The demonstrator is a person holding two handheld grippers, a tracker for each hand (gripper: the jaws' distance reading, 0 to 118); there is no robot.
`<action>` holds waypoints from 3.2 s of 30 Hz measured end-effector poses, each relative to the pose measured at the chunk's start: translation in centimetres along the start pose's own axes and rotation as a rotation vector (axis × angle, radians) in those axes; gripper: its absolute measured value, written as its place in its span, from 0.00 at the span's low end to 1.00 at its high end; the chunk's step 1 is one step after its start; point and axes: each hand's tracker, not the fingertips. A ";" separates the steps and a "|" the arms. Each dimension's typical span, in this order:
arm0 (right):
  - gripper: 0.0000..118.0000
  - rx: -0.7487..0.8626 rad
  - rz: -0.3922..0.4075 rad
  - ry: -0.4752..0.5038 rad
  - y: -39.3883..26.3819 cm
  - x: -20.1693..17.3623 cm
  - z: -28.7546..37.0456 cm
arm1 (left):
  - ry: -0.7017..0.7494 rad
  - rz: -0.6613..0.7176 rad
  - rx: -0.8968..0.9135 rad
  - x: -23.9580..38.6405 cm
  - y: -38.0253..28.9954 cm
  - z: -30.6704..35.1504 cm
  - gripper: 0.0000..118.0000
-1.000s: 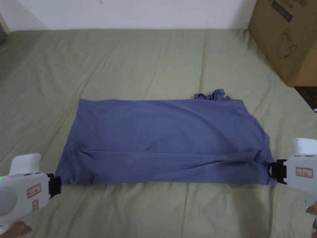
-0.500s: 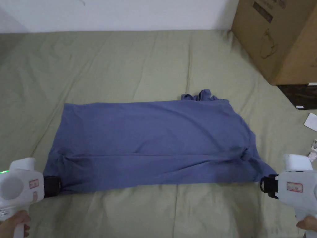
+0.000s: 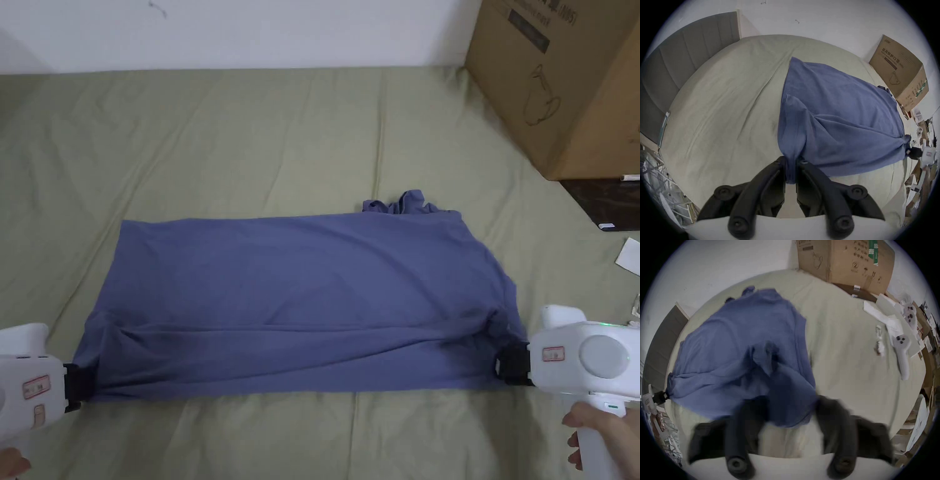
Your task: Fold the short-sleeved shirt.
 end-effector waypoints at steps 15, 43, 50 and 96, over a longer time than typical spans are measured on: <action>0.10 0.117 0.058 0.051 -2.4 0.4 8.5 | 0.012 -0.066 0.007 -0.8 -1.8 4.4 0.09; 0.00 0.180 0.022 0.065 -4.3 -2.2 8.5 | -0.093 -0.185 0.024 3.8 -3.0 5.5 0.00; 0.00 0.147 0.013 0.113 1.8 -2.9 4.6 | -0.090 -0.138 0.022 5.0 0.2 2.4 0.00; 0.00 0.073 0.072 0.038 13.7 -3.1 -3.7 | 0.053 0.012 -0.073 1.0 15.4 -13.6 0.59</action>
